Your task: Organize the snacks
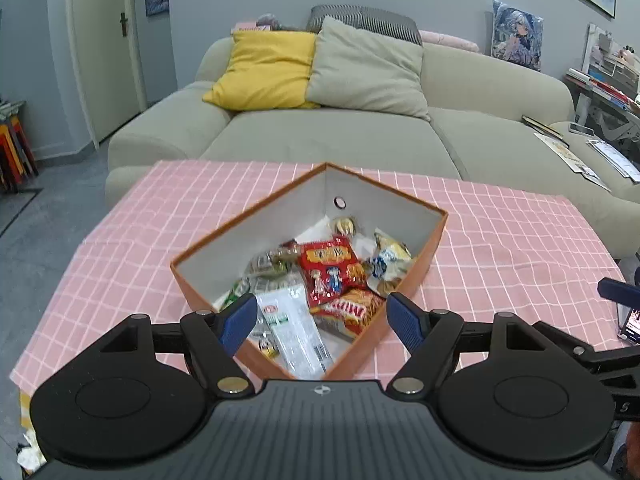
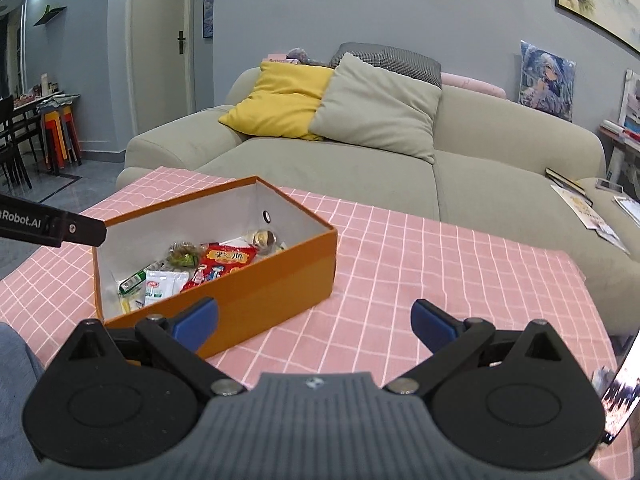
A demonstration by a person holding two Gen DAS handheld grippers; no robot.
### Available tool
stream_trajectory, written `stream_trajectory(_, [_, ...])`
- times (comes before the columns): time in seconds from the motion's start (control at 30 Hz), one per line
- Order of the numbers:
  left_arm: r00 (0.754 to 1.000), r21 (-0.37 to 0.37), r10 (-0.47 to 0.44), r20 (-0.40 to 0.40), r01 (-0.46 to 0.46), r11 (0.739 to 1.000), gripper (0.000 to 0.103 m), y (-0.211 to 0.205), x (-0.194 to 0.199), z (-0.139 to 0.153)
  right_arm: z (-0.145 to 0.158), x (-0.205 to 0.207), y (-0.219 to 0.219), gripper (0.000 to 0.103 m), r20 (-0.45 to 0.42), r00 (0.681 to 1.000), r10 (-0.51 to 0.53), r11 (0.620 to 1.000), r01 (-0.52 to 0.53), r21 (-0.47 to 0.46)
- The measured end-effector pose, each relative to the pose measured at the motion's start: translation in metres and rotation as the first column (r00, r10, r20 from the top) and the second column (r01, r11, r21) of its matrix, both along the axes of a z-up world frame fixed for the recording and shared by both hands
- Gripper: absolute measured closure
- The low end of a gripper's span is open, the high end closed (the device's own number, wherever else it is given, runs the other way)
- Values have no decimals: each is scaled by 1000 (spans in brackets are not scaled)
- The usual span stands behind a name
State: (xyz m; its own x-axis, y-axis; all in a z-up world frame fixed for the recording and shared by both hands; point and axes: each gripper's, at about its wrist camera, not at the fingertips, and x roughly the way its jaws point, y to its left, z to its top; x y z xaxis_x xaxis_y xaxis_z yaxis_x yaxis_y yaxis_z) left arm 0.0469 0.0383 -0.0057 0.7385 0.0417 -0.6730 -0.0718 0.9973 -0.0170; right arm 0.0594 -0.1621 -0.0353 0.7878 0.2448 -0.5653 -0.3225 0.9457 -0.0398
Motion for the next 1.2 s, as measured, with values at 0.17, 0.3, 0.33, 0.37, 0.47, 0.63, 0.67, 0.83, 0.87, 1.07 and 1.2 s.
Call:
stream_trajectory(0.17, [999, 4, 15, -47, -15, 1000, 16, -3, -3, -13, -8, -2, 6, 4, -37, 999, 39, 999, -39, 3])
stream_trajectory(0.3, [996, 15, 24, -81, -23, 1000, 16, -4, -5, -25, -15, -2, 12, 4, -62, 996, 66, 998, -66, 9])
stream_trajectory(0.33, [996, 19, 28, -87, -26, 999, 16, -4, -5, -27, -16, -2, 13, 4, -69, 995, 70, 998, -70, 12])
stream_trajectory(0.37, [995, 23, 31, -93, -29, 999, 16, -4, -6, -29, -17, -1, 13, 4, -75, 995, 72, 997, -72, 14])
stream_trajectory(0.47, [994, 29, 38, -104, -35, 999, 16, -3, -7, -33, -19, 1, 14, 4, -97, 993, 71, 997, -70, 22])
stream_trajectory(0.63, [992, 24, 45, -114, -43, 999, 16, -1, -6, -36, -21, 6, 13, 4, -129, 990, 56, 998, -51, 42])
stream_trajectory(0.67, [992, 23, 46, -115, -44, 999, 16, -1, -5, -36, -21, 6, 13, 4, -132, 990, 53, 998, -48, 43])
stream_trajectory(0.83, [992, 20, 51, -116, -49, 999, 16, 0, -6, -34, -20, 6, 15, 4, -134, 990, 52, 998, -46, 44])
stream_trajectory(0.87, [992, 19, 51, -114, -49, 999, 16, 1, -6, -34, -20, 6, 16, 4, -133, 990, 54, 998, -49, 45])
stream_trajectory(1.07, [993, 13, 44, -113, -43, 999, 16, 0, -7, -32, -17, 6, 20, 4, -125, 990, 69, 997, -63, 46])
stream_trajectory(1.2, [992, 13, 45, -115, -44, 999, 16, -1, -6, -32, -16, 6, 21, 4, -122, 990, 74, 997, -69, 46])
